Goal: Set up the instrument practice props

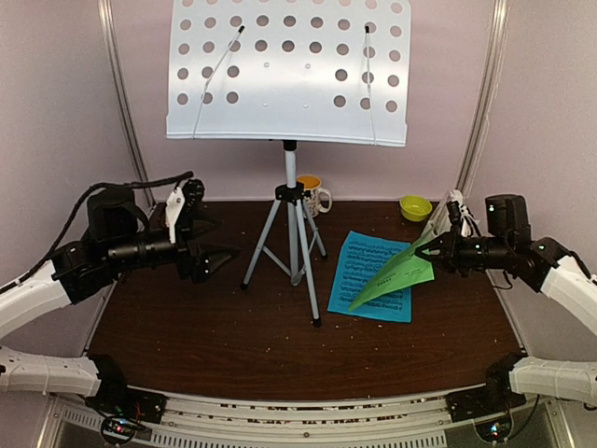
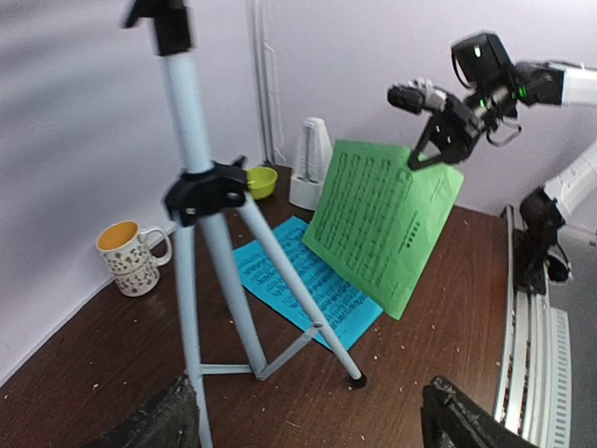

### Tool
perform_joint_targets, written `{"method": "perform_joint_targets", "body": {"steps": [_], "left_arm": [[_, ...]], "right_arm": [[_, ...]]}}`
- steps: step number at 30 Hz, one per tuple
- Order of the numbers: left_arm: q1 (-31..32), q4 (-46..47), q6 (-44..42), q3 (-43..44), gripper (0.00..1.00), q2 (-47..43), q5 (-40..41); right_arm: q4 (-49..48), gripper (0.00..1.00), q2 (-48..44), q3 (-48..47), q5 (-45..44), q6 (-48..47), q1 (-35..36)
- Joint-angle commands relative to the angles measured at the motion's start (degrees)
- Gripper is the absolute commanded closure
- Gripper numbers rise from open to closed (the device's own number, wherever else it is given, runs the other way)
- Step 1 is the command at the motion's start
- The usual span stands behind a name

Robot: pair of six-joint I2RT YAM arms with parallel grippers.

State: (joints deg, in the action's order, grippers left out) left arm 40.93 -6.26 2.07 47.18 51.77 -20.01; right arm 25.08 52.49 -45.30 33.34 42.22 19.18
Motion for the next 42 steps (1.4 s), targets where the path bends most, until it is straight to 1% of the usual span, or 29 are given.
{"method": "perform_joint_targets", "body": {"steps": [1, 3, 5, 6, 9, 10, 12, 15, 18, 26, 29, 31, 34, 38, 42], "left_arm": [[10.06, -2.73, -8.86, 3.03, 0.15, 4.17, 12.23], [14.41, -2.7, -11.1, 4.49, 0.13, 6.73, 15.69], [17.9, -2.51, -10.7, 6.37, 0.13, 9.29, 19.45], [19.71, -1.38, -10.26, 6.87, 0.14, 10.32, 21.28], [26.45, 2.66, -9.81, 7.47, 0.13, 13.62, 26.4], [28.66, 3.02, -9.8, 8.18, 0.13, 15.2, 28.03], [33.0, 3.0, -10.11, 10.22, 0.12, 18.53, 30.79], [36.06, 1.38, -10.79, 13.99, 0.11, 23.34, 32.52], [37.95, 0.12, -12.45, 17.95, 0.1, 27.14, 33.7], [40.46, -6.04, -16.69, 32.03, 0.12, 38.4, 41.33], [41.25, -7.91, -18.21, 34.6, 0.13, 40.71, 41.69], [41.89, -8.14, -19.06, 34.82, 0.12, 41.38, 41.51], [42.26, -8.83, -19.04, 35.66, 0.13, 42.81, 44.63], [42.3, -10.49, -18.03, 38.39, 0.2, 44.61, 50.84], [42.38, -11.67, -16.66, 40.94, 0.36, 44.94, 54.23]], "right_arm": [[4.82, 1.0, -4.82, -2.37, 3.69, 4.47, 3.47], [11.27, 1.0, -3.96, -6.17, 2.41, 3.39, 5.47], [12.99, 1.0, -4.66, -7.47, -0.56, 5.78, 7.94], [10.65, 1.0, -6.03, -6.58, -1.73, 10.33, 9.27], [-1.17, 1.0, -11.39, 0.92, -6.09, 23.17, 13.16], [-4.04, 1.0, -12.22, 2.5, -7.08, 26.11, 14.1], [-6.51, 1.0, -12.38, 3.29, -8.83, 29.25, 16.37], [-5.88, 1.0, -11.76, 1.7, -12.51, 30.02, 19.16], [-6.65, 1.0, -10.98, 0.85, -15.01, 31.08, 21.28], [-10.7, 1.0, -8.65, 0.36, -19.77, 34.4, 27.84], [-10.75, 1.0, -8.27, -0.28, -20.71, 35.13, 28.85], [-10.82, 1.0, -8.35, -0.74, -21.97, 35.58, 29.38], [-11.44, 1.0, -8.12, -1.59, -22.62, 36.22, 30.16], [-11.19, 0.99, -7.24, -2.78, -22.76, 36.28, 31.65], [-12.05, 0.98, -6.22, -3.03, -22.28, 36.56, 32.87]]}}
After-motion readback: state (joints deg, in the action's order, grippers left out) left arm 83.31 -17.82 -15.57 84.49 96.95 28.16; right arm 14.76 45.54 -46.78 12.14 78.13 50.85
